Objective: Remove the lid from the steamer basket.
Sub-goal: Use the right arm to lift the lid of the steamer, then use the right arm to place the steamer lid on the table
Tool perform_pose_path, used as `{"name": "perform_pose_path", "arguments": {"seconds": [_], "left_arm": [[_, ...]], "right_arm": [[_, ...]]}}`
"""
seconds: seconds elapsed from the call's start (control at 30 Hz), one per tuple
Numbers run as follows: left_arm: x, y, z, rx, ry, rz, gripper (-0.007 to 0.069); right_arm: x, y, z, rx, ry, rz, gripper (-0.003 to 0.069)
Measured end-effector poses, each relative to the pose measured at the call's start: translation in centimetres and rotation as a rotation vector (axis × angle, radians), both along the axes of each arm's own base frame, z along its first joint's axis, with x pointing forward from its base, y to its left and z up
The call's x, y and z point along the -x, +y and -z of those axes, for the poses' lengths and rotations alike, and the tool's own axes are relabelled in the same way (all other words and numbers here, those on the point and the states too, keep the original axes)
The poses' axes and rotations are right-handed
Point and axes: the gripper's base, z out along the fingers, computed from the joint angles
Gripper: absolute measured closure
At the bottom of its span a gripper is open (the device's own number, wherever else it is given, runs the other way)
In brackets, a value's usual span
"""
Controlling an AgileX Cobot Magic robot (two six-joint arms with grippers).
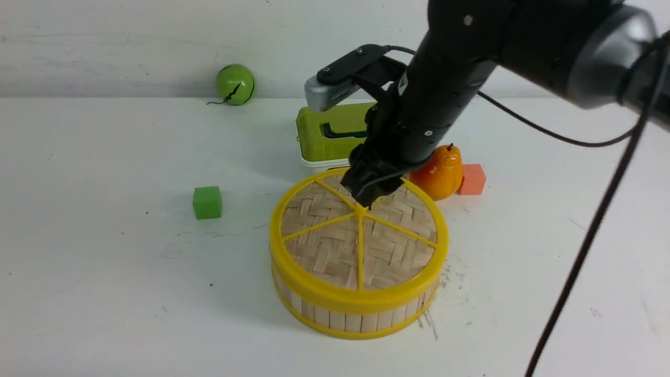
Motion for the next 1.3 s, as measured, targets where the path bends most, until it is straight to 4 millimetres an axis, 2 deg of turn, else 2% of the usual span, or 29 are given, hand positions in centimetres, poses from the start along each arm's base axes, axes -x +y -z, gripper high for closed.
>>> {"name": "perform_pose_path", "arguments": {"seconds": [0.07,0.17,0.33,0.37,0.57,0.6,0.7,0.8,0.93,0.97,1.03,1.1,1.17,1.23,1.3], "left_arm": [[0.0,0.0,0.0,0.0,0.0,0.0,0.0385],[0.0,0.0,0.0,0.0,0.0,0.0,0.0385],[0.0,0.0,0.0,0.0,0.0,0.0,0.0385],[0.0,0.0,0.0,0.0,0.0,0.0,0.0385],[0.0,0.0,0.0,0.0,0.0,0.0,0.0385],[0.0,0.0,0.0,0.0,0.0,0.0,0.0385],[0.0,0.0,0.0,0.0,0.0,0.0,0.0385],[0.0,0.0,0.0,0.0,0.0,0.0,0.0385],[0.0,0.0,0.0,0.0,0.0,0.0,0.0385],[0.0,0.0,0.0,0.0,0.0,0.0,0.0385],[0.0,0.0,0.0,0.0,0.0,0.0,0.0385],[0.0,0.0,0.0,0.0,0.0,0.0,0.0385],[0.0,0.0,0.0,0.0,0.0,0.0,0.0385],[0.0,0.0,0.0,0.0,0.0,0.0,0.0385],[0.0,0.0,0.0,0.0,0.0,0.0,0.0385]], "right_arm": [[-1.3,0.5,1.6,0.007,-0.013,0.04,0.0227],[-2.3,0.9,3.5,0.013,-0.009,0.085,0.0207],[-3.0,1.2,5.2,0.037,0.007,0.107,0.0237],[-3.1,1.2,5.5,0.039,0.011,0.109,0.0272],[-3.0,1.2,5.2,0.032,0.021,0.109,0.0498],[-2.9,1.2,5.0,0.037,0.023,0.108,0.0567],[-2.2,0.6,3.8,0.055,0.029,0.106,0.0552],[-0.7,-0.4,0.6,0.053,0.009,0.099,0.0552],[2.2,-3.1,-5.3,0.042,-0.07,0.109,0.0552],[2.8,-4.3,-6.9,0.033,-0.101,0.128,0.0552],[3.4,-6.9,-8.8,0.02,-0.142,0.182,0.0552],[3.8,-8.9,-9.4,0.02,-0.151,0.23,0.0552],[4.2,-12.0,-9.3,0.038,-0.137,0.322,0.0552],[4.3,-14.8,-8.3,0.069,-0.103,0.408,0.0552],[4.3,-16.9,-6.6,0.087,-0.068,0.471,0.0552]]}}
